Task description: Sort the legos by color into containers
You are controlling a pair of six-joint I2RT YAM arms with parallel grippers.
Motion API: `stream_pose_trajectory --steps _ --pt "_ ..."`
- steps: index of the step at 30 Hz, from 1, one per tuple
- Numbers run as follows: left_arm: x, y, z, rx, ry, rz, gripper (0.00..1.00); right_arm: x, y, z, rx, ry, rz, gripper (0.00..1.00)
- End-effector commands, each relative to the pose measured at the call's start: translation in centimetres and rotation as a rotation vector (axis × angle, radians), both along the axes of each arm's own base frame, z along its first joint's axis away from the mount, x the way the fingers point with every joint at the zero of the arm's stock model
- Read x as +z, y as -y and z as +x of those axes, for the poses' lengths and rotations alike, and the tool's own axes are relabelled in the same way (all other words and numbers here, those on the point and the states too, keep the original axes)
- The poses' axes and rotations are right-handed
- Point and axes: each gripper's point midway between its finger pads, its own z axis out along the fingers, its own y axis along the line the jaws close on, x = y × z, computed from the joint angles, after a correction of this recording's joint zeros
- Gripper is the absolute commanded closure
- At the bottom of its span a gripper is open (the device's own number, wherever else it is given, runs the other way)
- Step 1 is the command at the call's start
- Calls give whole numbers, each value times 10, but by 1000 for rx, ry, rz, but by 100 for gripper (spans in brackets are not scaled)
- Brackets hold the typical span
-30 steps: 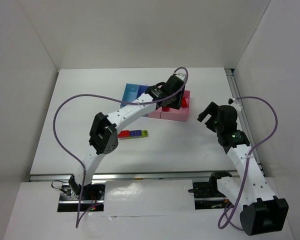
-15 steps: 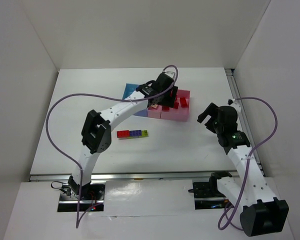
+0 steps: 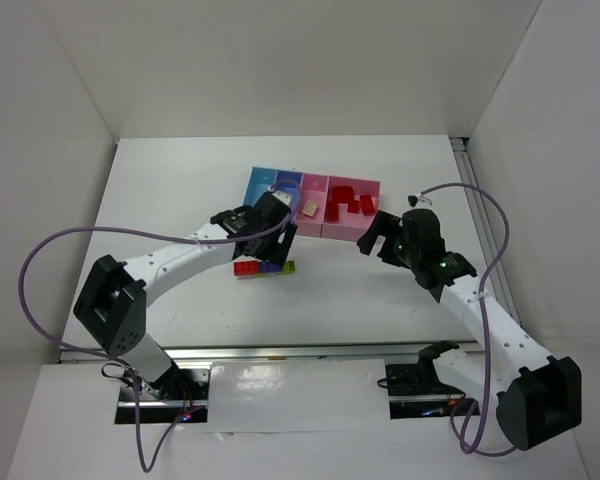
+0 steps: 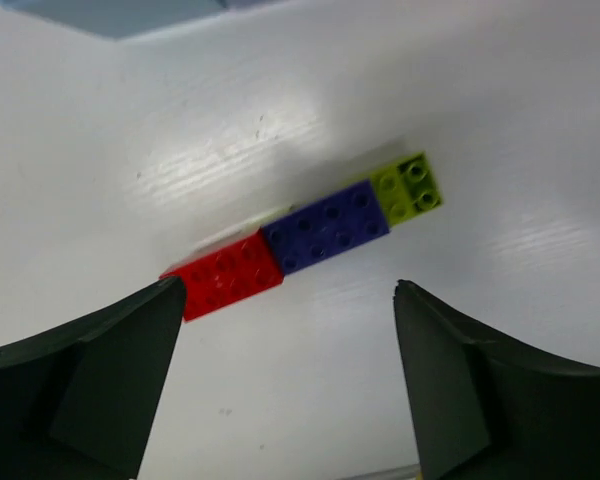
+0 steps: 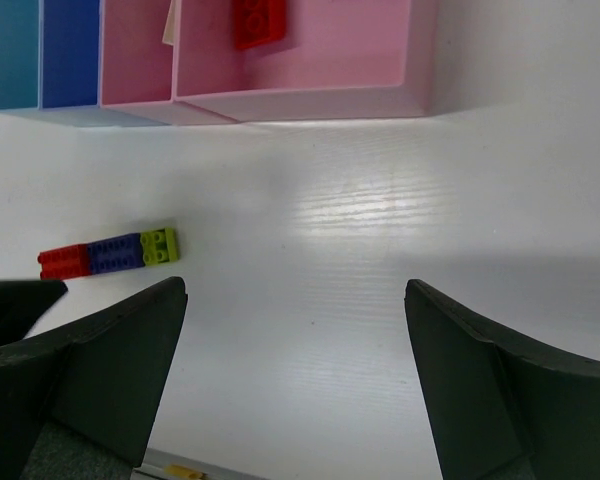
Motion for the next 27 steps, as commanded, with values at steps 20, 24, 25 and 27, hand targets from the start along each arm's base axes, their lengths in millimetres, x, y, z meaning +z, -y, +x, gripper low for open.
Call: stream_pose_trajectory --steps 20,24,25,27 --pt "-67 -6 -4 -116 -222 95 1 22 6 19 -50 70 -54 3" --pt "-73 3 -18 -122 -282 65 4 25 6 19 -55 76 -44 3" --pt "-74 5 -24 -125 -300 62 5 25 6 19 -55 76 -44 3" --pt "-68 20 -36 -157 -309 40 6 25 6 19 -55 76 -44 3"
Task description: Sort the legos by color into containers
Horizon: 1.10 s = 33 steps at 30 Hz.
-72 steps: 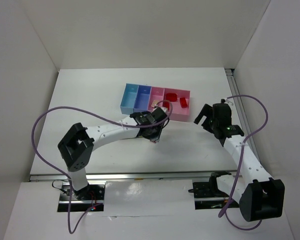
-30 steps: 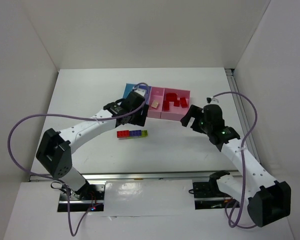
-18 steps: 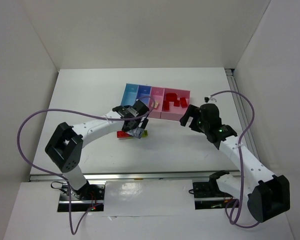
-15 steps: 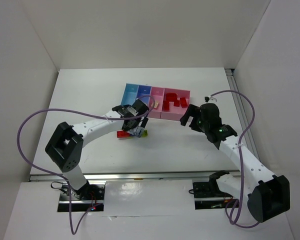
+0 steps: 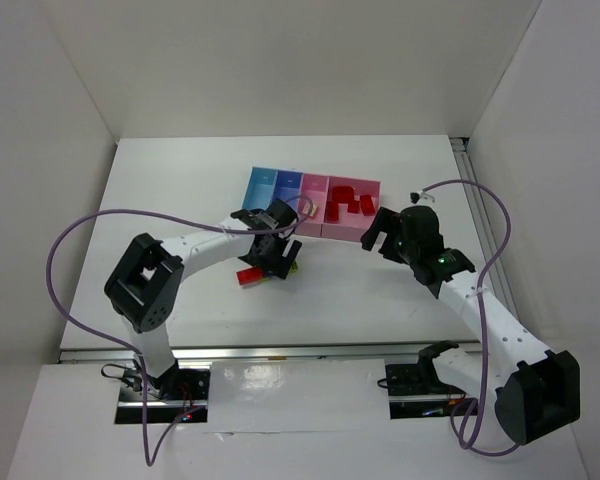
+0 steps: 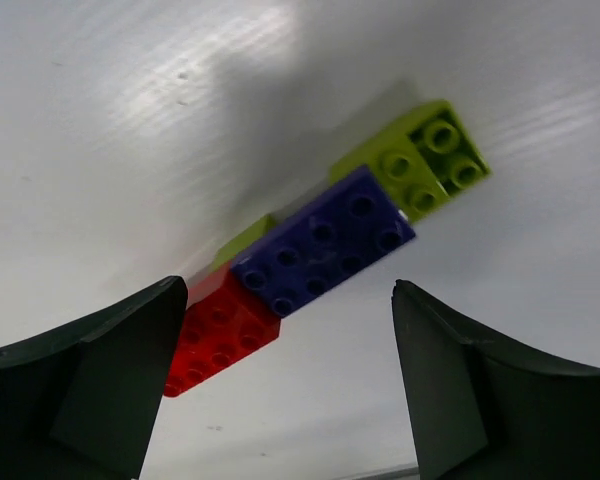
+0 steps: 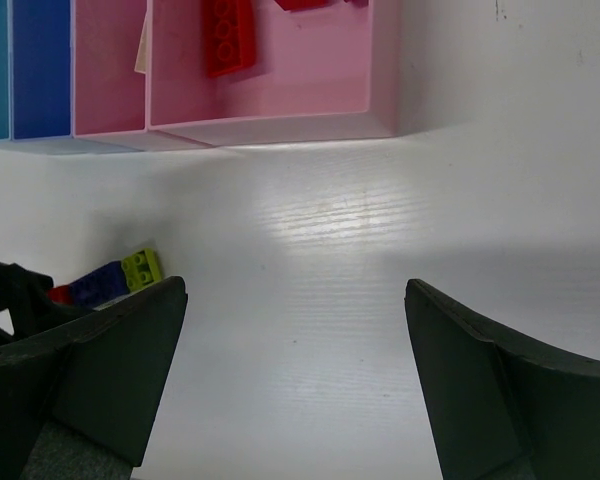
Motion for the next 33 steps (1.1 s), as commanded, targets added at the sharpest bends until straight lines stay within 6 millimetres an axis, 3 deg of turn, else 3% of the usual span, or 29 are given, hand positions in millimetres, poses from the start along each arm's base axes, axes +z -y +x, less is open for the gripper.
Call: stream_pose_trajectory --steps 1,6,13,19,24,28,33 --pt "16 38 -19 -41 -39 -94 8 26 -1 9 -6 71 4 3" --pt "24 70 -48 -71 -87 -123 10 23 0 10 -14 64 -4 3" --pt "19 53 -56 48 -60 -27 3 23 3 5 -21 57 -12 2" --pt "20 14 -69 84 -4 84 0 22 6 4 -29 60 -16 2" --pt "12 -3 -58 112 7 120 1 23 5 4 -34 59 -9 2" --pt "22 7 -56 65 27 49 3 23 5 4 -34 59 -9 2" --pt "26 -6 -51 89 47 59 2 23 4 3 -26 57 -4 2"
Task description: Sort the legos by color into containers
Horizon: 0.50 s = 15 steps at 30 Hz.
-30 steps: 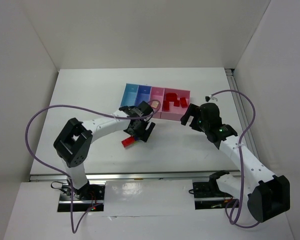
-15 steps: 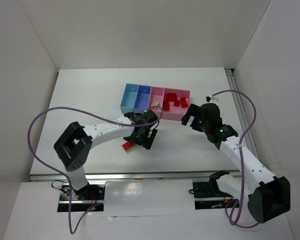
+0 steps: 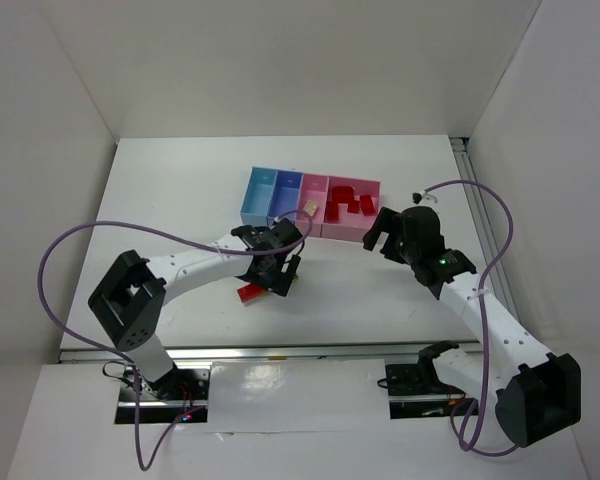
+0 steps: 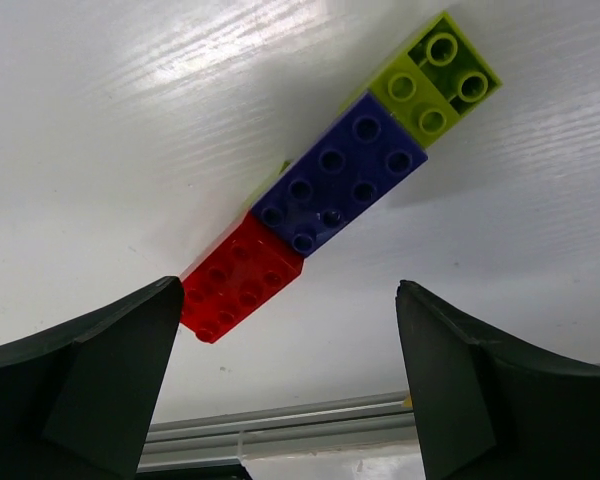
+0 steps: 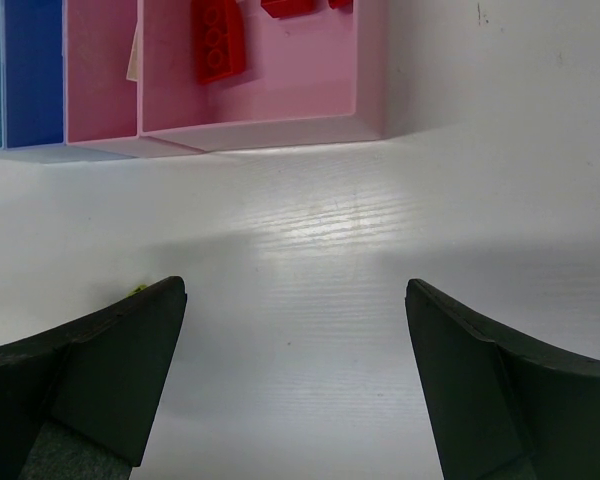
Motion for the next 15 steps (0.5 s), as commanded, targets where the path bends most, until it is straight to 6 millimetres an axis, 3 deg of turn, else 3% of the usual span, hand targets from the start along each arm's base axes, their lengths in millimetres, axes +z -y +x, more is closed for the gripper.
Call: stream_pose_trajectory --steps 1,7,9,15 --pt "9 -11 10 17 40 -7 2 21 -1 4 -3 54 8 2" --pt "-2 -21 14 39 12 -20 1 21 -1 4 -3 54 8 2" --pt "-14 -30 10 64 -33 -27 1 21 -1 4 -3 54 8 2" --pt "-17 -20 -3 61 -89 -94 8 20 1 3 -11 47 0 2"
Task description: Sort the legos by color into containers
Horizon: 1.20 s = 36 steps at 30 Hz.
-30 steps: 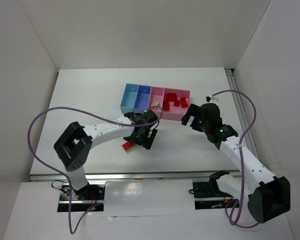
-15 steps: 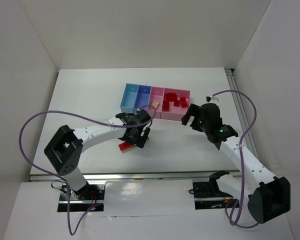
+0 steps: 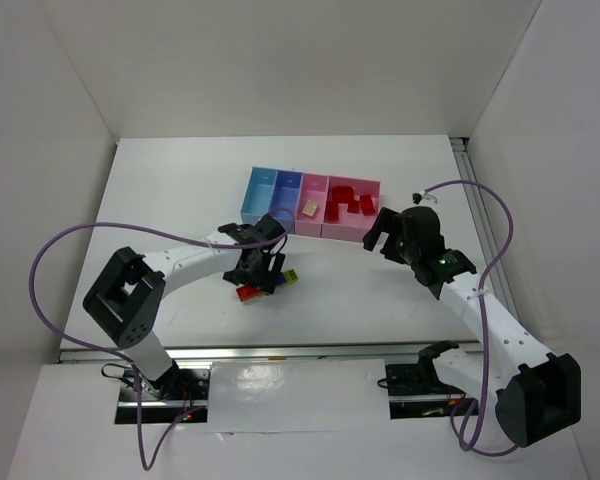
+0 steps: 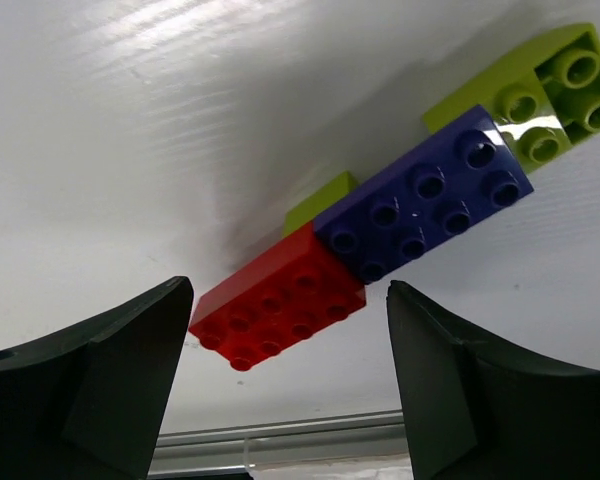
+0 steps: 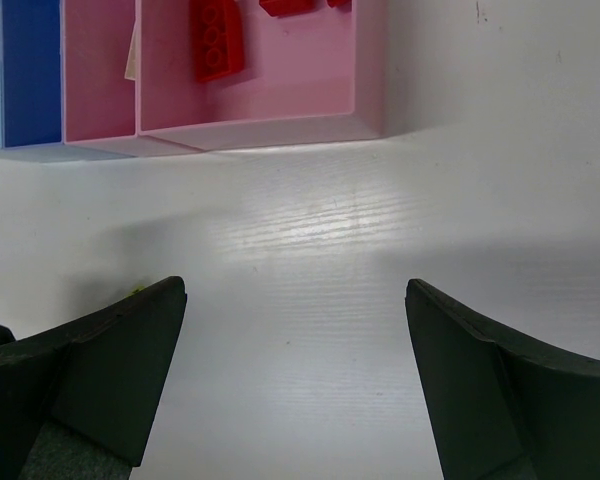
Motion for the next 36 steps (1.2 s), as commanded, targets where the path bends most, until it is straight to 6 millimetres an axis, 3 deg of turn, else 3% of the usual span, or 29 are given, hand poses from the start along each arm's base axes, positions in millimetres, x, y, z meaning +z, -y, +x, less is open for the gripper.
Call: stream_pose_trajectory --steps 1,9,17,23,27,30,31,34,35,36 --pt "-1 13 -12 -25 -47 -78 12 20 1 4 -10 49 1 2" --pt "-2 35 -27 -84 -74 -139 22 20 -2 7 -3 47 6 2" --pt "0 26 -30 -42 -57 -24 29 24 -4 8 5 54 14 2" --pt "0 17 -36 -38 -80 16 29 24 -5 11 5 47 11 2" --pt "-10 13 -39 -38 -92 27 34 24 -5 11 5 47 11 2" --pt "-15 13 -37 -36 -90 42 44 24 -5 11 5 47 11 2" --pt "-12 16 -34 -36 -82 34 57 24 -5 11 5 47 11 2" --pt "1 25 -31 -58 -74 -13 81 27 -10 10 36 52 19 2" --pt "8 32 -32 -89 -76 -47 98 27 -17 7 84 46 33 2" --pt "12 34 -33 -111 -75 -67 100 25 -24 7 119 39 45 2"
